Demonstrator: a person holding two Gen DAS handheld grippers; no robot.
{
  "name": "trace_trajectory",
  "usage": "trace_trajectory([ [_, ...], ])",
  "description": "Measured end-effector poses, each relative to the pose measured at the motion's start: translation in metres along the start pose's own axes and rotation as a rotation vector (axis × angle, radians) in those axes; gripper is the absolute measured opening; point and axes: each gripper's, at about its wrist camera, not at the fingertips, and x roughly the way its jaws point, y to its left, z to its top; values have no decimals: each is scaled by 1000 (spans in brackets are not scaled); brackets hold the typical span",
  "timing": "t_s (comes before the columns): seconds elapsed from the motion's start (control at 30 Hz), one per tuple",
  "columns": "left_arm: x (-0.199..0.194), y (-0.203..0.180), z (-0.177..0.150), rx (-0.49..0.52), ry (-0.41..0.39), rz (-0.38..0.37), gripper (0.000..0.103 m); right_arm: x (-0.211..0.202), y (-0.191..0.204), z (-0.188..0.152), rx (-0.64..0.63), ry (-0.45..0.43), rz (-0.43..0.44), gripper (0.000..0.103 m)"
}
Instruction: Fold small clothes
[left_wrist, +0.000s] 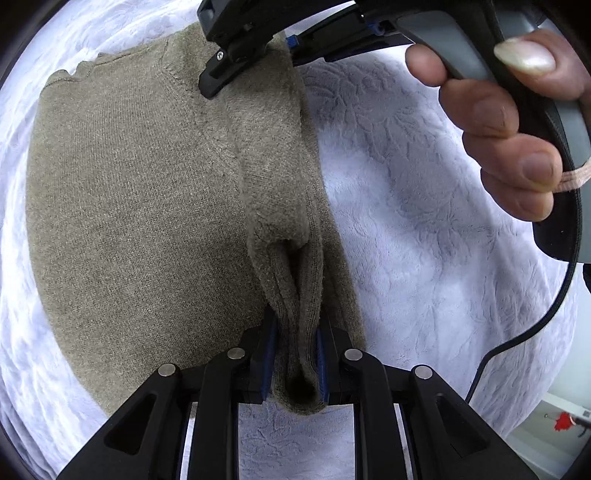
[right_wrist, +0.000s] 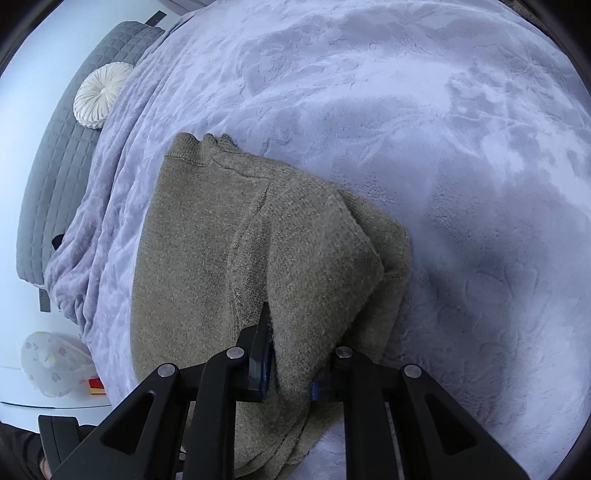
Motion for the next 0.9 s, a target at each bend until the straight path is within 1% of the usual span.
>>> trace_trajectory([
  [0.03,0,2,-1,-3,-2,-4,19,-2,-2,0,19,2,19,20],
  [0.07,-3,6,-3,-9,-5,-13,19,-5,-3,1,33,4,26,21],
  [0.1,-6,4,-4,-16,-6,-17,26,-11,-4,1,52,-1,25,22],
  [0.13,-10,7,-6,-26,-7,-37,51,-20,-5,0,66,-20,15,26],
  [0.17,-19,12,-11,-40,-23,-68,66,-28,-6,-2,77,-44,3,37],
  [0.2,-30,16,-17,-51,-56,-83,85,-43,-9,-6,97,-93,6,43],
  [0.23,-40,20,-21,-58,-87,-90,87,-54,-11,-9,115,-132,16,56],
  [0.27,-49,24,-27,-60,-104,-110,87,-66,-13,-12,134,-173,18,64],
  [0.3,-55,26,-30,-61,-109,-140,87,-80,-14,-16,146,-225,27,64],
  [0.33,-60,31,-34,-62,-124,-181,87,-88,-11,-18,143,-258,48,64],
  [0.37,-64,36,-37,-63,-143,-188,87,-92,-8,-18,134,-276,71,64],
  [0.4,-66,40,-37,-68,-155,-159,87,-93,0,-19,104,-282,104,64],
  [0.43,-64,46,-37,-79,-158,-130,87,-88,9,-18,62,-258,130,64],
  [0.5,-58,56,-34,-113,-150,-122,87,-74,23,-15,16,-203,159,64],
  [0.53,-53,62,-33,-129,-140,-114,87,-62,29,-14,4,-172,144,64],
  [0.6,-41,72,-32,-150,-106,-98,87,-43,29,-13,6,-135,56,64],
  [0.67,-25,72,-35,-127,-45,-78,87,-23,16,-12,41,-105,-34,63],
  [0.7,-18,71,-39,-110,-16,-73,87,-16,9,-11,59,-92,-52,62],
  [0.73,-15,71,-40,-95,-3,-71,87,-12,4,-11,71,-90,-56,60],
  [0.8,-20,74,-49,-88,-23,-77,87,-14,6,-11,81,-98,-63,60],
  [0.83,-25,78,-51,-98,-30,-94,87,-18,12,-11,71,-102,-82,60],
  [0.9,-39,88,-58,-112,-56,-108,87,-29,30,-18,13,-116,-128,60],
])
